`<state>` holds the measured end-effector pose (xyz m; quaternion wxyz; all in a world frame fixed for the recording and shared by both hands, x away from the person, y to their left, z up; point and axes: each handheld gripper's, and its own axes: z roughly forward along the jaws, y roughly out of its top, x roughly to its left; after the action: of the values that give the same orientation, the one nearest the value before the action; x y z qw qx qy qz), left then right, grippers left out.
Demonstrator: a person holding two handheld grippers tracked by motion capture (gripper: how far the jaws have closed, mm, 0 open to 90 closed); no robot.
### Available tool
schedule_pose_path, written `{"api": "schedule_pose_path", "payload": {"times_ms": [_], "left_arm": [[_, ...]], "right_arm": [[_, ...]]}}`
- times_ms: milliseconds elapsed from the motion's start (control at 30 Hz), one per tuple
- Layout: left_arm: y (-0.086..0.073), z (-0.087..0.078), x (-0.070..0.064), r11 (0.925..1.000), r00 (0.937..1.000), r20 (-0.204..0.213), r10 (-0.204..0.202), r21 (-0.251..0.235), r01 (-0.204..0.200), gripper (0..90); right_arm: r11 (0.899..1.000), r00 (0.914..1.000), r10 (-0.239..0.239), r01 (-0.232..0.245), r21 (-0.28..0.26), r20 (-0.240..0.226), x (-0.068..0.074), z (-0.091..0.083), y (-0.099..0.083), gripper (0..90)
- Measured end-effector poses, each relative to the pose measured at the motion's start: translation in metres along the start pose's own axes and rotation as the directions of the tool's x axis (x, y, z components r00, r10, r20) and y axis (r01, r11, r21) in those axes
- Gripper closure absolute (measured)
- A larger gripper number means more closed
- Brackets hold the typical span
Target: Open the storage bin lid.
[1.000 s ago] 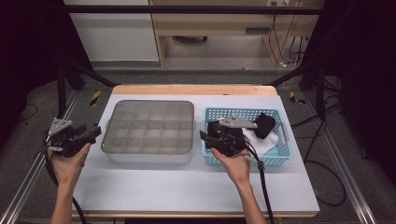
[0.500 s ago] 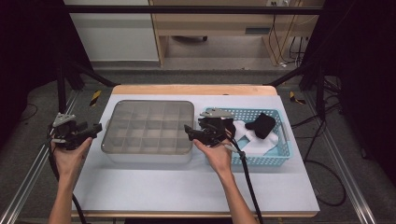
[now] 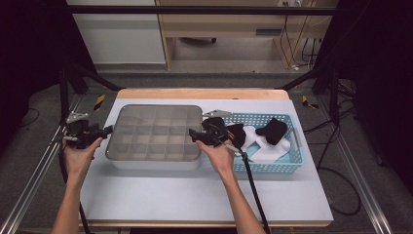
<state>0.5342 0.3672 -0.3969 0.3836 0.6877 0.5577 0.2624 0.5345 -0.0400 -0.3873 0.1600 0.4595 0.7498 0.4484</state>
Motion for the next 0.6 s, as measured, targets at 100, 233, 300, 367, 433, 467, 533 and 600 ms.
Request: {"api": "schedule_pose_path", "payload": {"times_ms": [100,233,300,367,433,467,533,600], "left_arm": [[0.0,0.006,0.0,0.9999,1.0,0.005,-0.003,0.016,0.003,40.7],[0.0,0.014,0.002,0.9993,0.9995,0.023,-0.021,0.03,0.02,40.3],[0.0,0.017,0.003,0.9989,0.9996,0.022,-0.018,0.043,0.017,40.1],[0.0,0.018,0.003,0.9987,0.9995,0.027,-0.019,0.048,0.017,39.8],[-0.001,0.019,0.004,0.9984,0.9992,0.033,-0.022,0.054,0.02,38.7],[-0.001,0.019,0.004,0.9982,0.9989,0.039,-0.027,0.055,0.025,38.7],[-0.001,0.02,0.004,0.9976,0.9984,0.047,-0.029,0.064,0.026,38.0],[0.0,0.021,0.003,0.9968,0.9978,0.058,-0.031,0.075,0.027,37.2]], "right_arm": [[1.0,0.9999,0.007,-0.007,0.027,0.014,-0.003,0.009,-0.002,41.2],[0.999,0.9996,0.011,-0.012,0.044,0.024,-0.003,0.014,-0.004,40.7],[0.998,0.9996,0.017,-0.018,0.052,0.025,-0.003,0.017,-0.004,39.8],[0.998,0.9995,0.02,-0.021,0.059,0.026,-0.003,0.018,-0.005,39.6],[0.997,0.9991,0.025,-0.028,0.075,0.035,-0.004,0.022,-0.006,38.4],[0.997,0.9991,0.025,-0.028,0.075,0.035,-0.004,0.022,-0.006,38.4],[0.997,0.9984,0.036,-0.039,0.07,0.043,-0.004,0.024,-0.007,37.9],[0.997,0.9981,0.038,-0.041,0.067,0.048,-0.003,0.024,-0.006,37.2]]}}
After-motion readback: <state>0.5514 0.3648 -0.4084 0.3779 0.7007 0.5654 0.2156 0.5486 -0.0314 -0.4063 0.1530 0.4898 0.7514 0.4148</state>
